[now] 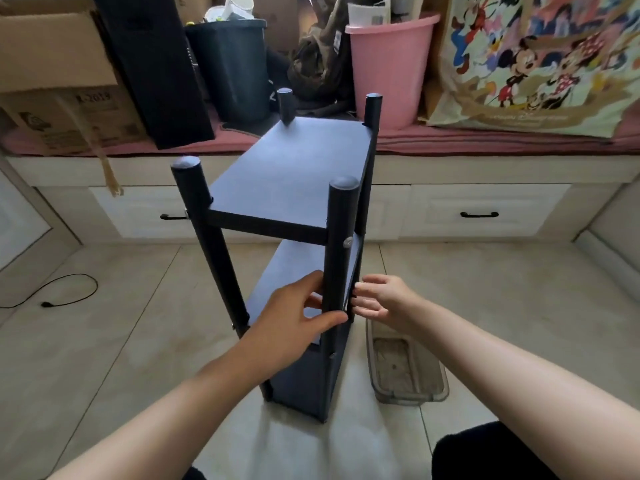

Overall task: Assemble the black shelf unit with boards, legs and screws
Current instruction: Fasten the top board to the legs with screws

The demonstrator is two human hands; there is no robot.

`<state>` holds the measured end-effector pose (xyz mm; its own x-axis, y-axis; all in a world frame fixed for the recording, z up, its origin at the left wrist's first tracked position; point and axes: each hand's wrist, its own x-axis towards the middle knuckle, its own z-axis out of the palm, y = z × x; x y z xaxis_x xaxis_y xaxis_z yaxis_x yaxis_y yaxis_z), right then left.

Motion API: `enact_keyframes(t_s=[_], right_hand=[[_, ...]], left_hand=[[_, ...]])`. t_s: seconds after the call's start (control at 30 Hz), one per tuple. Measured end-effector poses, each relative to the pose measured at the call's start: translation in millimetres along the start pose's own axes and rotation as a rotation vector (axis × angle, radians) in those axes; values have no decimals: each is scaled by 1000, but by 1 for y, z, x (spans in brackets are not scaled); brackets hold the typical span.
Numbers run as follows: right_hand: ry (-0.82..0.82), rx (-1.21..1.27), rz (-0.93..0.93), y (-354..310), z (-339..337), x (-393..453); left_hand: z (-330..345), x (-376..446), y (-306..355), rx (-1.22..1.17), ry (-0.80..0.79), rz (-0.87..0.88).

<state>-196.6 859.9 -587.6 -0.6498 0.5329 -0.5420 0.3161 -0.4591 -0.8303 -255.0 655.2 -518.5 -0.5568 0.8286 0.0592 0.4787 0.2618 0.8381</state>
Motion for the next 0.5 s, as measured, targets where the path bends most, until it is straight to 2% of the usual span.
enact_keyframes(t_s=[0.07,0.2,0.27,0.37,0.5], right_hand=[[31,-182,9,17,-24,3],[67,-878,-41,71,-65,14],[61,-1091,-14,101,-78,22],[40,-1232,20,139,-89,30],[26,-1204,8,167,-88,31]], left_hand=[[2,1,2,-24,-6,1],[2,0,2,-60,-7,3],[4,-2,0,-63,20,17],[9,-3,-3,-70,74,28],[12,-3,-5,-88,110,26]])
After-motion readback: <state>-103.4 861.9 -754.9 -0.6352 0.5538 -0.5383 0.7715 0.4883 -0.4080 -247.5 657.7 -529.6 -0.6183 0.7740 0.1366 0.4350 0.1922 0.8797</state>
